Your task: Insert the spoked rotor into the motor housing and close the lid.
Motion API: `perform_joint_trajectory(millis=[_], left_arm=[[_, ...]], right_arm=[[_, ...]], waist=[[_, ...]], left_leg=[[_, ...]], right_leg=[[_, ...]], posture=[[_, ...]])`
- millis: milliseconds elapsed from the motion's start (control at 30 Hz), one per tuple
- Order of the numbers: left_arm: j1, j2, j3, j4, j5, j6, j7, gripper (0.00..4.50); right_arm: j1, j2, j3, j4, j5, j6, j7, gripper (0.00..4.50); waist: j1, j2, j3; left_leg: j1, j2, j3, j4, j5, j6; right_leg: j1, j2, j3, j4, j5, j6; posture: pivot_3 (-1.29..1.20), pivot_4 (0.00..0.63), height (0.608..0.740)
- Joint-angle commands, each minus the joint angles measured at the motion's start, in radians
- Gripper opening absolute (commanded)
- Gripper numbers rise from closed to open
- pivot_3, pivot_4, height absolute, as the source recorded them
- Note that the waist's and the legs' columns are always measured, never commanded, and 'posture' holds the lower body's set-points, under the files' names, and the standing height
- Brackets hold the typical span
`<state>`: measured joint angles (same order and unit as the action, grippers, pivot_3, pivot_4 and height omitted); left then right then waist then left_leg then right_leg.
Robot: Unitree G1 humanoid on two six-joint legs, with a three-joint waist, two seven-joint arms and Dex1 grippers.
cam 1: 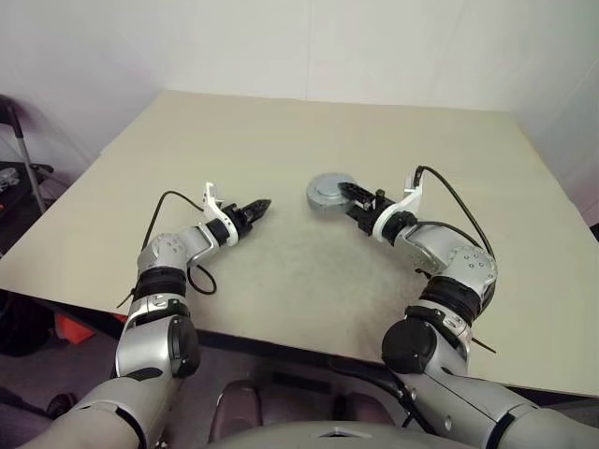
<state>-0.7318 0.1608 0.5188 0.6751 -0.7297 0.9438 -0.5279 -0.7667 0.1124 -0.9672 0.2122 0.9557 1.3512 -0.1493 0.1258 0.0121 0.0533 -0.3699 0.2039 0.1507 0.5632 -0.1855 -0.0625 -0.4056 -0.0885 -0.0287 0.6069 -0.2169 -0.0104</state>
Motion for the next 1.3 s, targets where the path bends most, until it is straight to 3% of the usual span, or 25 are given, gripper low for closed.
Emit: perform_joint_trajectory(millis=[33, 233, 600, 933, 1067, 1200, 1300], left_arm=[[0.005, 0.0, 0.043, -0.077, -0.074, 0.024, 0.019, 2.31], [0.006, -0.003, 0.084, -0.068, -0.171, 0.14, 0.041, 4.44], [-0.053, -0.056, 0.119, -0.022, -0.295, 0.239, 0.034, 4.49], [-0.088, -0.103, 0.072, 0.002, -0.281, 0.219, 0.025, 4.49], [-0.083, -0.091, 0.064, 0.006, -0.276, 0.203, 0.023, 3.59], [-0.083, -0.089, 0.062, 0.009, -0.275, 0.191, 0.022, 2.24], [-0.082, -0.089, 0.06, 0.01, -0.276, 0.188, 0.022, 2.24]], right_arm=[[-0.065, 0.012, 0.044, 0.01, 0.086, -0.014, -0.012, 2.14], [-0.066, -0.006, 0.095, 0.033, 0.145, 0.017, -0.023, 2.14], [-0.021, -0.005, 0.204, -0.004, 0.26, 0.058, -0.053, 2.14], [0.009, -0.022, 0.267, -0.017, 0.307, 0.021, -0.076, 2.14], [0.02, -0.031, 0.283, -0.017, 0.324, -0.003, -0.09, 2.14], [0.027, -0.044, 0.305, -0.011, 0.342, -0.024, -0.096, 2.14], [0.032, -0.053, 0.322, -0.006, 0.354, -0.04, -0.099, 2.14]], waist=[[0.0, 0.0, 0.0], [0.0, 0.0, 0.0], [0.003, 0.0, 0.0], [0.005, -0.001, 0.0], [0.004, -0.001, 0.0], [0.005, -0.001, 0.0], [0.005, -0.001, 0.0]], left_leg=[[0.0, 0.0, 0.0, 0.0, 0.0, 0.0], [0.0, 0.0, 0.0, 0.0, 0.0, 0.0], [-0.002, 0.0, -0.001, 0.004, 0.0, 0.0], [-0.002, 0.0, -0.001, 0.005, 0.0, 0.0], [-0.002, 0.001, -0.001, 0.006, 0.0, 0.0], [-0.003, 0.001, -0.001, 0.007, 0.0, 0.0], [-0.004, 0.001, -0.002, 0.008, 0.0, 0.0]], right_leg=[[0.0, 0.0, 0.0, 0.0, 0.0, 0.0], [0.0, 0.001, 0.0, 0.0, 0.0, 0.0], [0.0, 0.001, 0.0, 0.001, 0.001, 0.001], [0.001, 0.001, 0.0, 0.001, 0.001, 0.002], [0.001, 0.001, 0.0, 0.001, 0.001, 0.002], [0.001, 0.001, 0.0, 0.001, 0.001, 0.002], [0.001, 0.0, 0.0, 0.001, 0.001, 0.002]], posture=[[0.0, 0.0, 0.74], [0.0, 0.0, 0.74], [0.0, 0.0, 0.74], [0.0, 0.0, 0.74], [0.0, 0.0, 0.74], [0.0, 0.0, 0.74], [0.0, 0.0, 0.74]])
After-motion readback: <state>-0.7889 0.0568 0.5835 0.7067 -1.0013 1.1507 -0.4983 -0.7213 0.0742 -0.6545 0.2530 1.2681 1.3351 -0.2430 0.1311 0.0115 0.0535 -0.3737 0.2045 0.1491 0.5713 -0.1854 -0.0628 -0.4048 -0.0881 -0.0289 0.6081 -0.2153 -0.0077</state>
